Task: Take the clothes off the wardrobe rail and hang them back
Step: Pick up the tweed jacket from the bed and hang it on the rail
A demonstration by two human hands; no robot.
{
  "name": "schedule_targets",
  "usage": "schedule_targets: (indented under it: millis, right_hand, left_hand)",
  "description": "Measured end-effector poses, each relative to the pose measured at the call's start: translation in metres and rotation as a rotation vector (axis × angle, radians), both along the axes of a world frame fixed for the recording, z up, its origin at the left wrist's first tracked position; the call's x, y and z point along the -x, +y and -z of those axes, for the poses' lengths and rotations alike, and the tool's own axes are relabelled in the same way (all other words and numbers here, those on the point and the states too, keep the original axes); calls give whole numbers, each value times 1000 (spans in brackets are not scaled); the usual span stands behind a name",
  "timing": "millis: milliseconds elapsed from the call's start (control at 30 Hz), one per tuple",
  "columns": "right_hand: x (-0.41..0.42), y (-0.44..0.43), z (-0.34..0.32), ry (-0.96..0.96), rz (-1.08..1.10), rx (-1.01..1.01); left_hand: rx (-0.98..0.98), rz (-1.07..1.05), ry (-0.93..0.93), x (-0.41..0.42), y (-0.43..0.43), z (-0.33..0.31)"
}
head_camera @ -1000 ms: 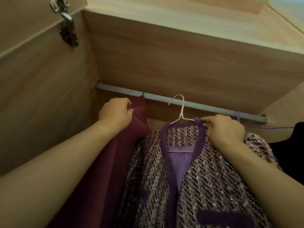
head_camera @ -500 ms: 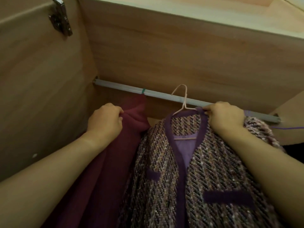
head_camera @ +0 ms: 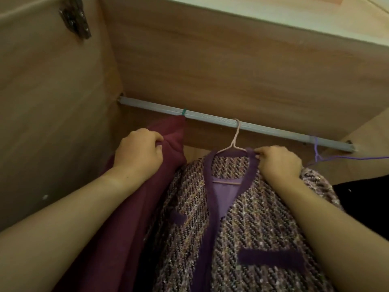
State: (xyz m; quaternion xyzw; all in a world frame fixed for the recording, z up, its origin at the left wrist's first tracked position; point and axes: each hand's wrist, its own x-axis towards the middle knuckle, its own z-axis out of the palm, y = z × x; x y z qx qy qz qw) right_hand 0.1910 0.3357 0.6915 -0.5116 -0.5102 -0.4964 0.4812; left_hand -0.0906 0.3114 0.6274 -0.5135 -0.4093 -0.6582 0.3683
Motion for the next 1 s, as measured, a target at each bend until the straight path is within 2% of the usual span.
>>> schedule_targets:
  millis: [233,400,567,733,867,1000]
  right_hand:
    - [4,-13,5,13,-90,-10]
    - [-14,-31,13,-97,-73,135]
    - [-40,-47,28,33,-65,111]
    - [-30,-54,24,49,-83,89]
    - [-27,-51,15,229,-88,12]
    - [-18,-58,-2,317,-80,-26]
  left_hand:
    - [-46,66,35,-1,-9,8]
    - [-42,82,40,-2,-9,12]
    - [-53,130,33,1,-7,16]
    - [-51,129,-3,4,-5,21]
    - [-56,139,23,3,-3,19]
    - [-64,145,22,-3,-4,14]
